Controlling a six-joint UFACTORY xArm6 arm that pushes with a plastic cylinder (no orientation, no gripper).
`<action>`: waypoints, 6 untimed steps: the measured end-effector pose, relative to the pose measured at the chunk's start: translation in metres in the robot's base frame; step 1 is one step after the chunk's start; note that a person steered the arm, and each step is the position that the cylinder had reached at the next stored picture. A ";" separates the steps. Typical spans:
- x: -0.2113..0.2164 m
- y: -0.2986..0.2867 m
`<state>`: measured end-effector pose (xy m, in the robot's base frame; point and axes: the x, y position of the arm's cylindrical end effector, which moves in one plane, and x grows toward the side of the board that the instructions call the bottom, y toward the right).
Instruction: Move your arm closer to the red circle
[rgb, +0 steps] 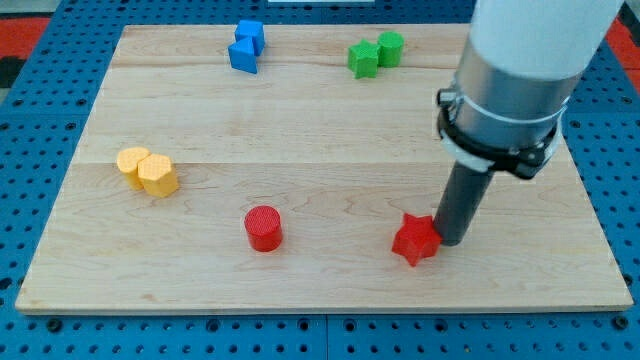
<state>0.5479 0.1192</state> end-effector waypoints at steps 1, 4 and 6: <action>0.001 0.007; 0.066 -0.004; 0.055 -0.207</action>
